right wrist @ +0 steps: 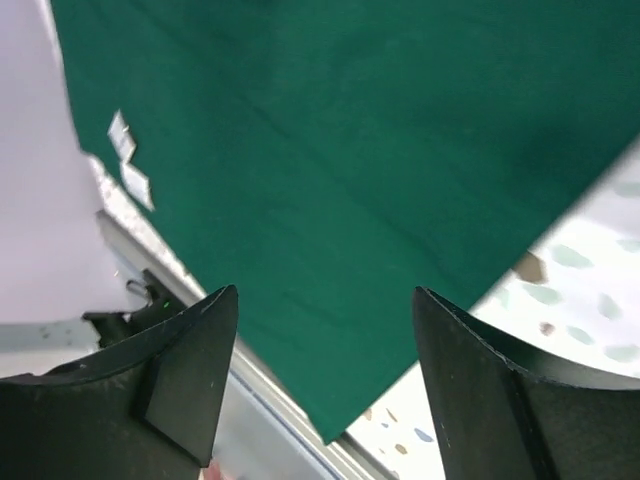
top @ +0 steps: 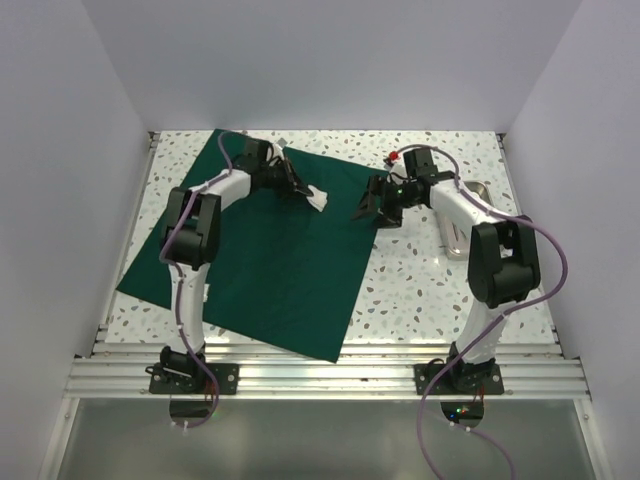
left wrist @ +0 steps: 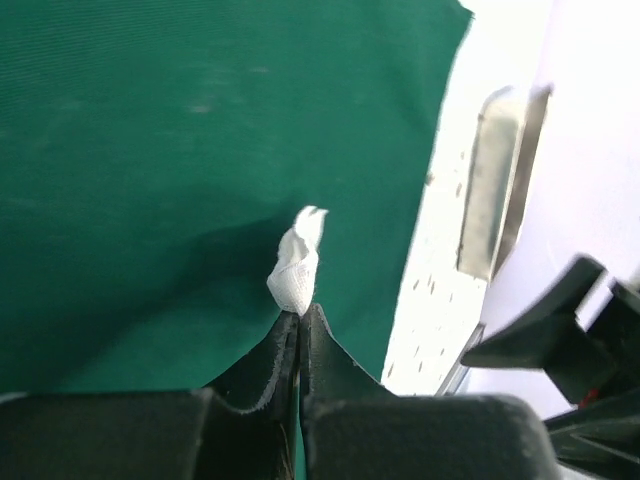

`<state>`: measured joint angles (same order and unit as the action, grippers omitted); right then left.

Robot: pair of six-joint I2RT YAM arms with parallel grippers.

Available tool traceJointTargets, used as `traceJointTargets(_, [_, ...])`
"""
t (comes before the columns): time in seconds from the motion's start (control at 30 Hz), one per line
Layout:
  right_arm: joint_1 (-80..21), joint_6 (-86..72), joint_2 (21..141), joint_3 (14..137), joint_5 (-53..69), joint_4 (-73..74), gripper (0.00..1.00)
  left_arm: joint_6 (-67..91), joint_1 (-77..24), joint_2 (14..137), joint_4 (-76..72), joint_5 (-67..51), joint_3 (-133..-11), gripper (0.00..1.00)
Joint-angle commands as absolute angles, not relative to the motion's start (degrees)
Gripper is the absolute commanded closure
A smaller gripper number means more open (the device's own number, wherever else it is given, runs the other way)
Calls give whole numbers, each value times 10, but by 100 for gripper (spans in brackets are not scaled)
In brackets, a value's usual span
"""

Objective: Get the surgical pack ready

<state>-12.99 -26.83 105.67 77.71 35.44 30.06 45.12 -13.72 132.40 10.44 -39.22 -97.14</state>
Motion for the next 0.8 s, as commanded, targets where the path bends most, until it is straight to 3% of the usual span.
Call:
traceJointTargets(0.0, [-153, -250, 1074, 825, 439, 289, 25, 350, -146, 1233, 117, -431, -974, 100])
traceJointTargets(0.23, [-173, -143, 1069, 852, 506, 296, 14, 230, -158, 1119, 196, -474, -894, 100])
traceJointTargets(0.57, [-187, -91, 1001, 790, 642, 265, 2, 210, -215, 926, 183, -540, -706, 100])
traceJointTargets(0.67, [-217, -91, 1000, 785, 668, 266, 2, 209, -223, 900, 176, -563, -677, 100])
traceJointTargets(0.77, [-248, -67, 1005, 796, 682, 303, 9, 193, -225, 893, 194, -578, -671, 100])
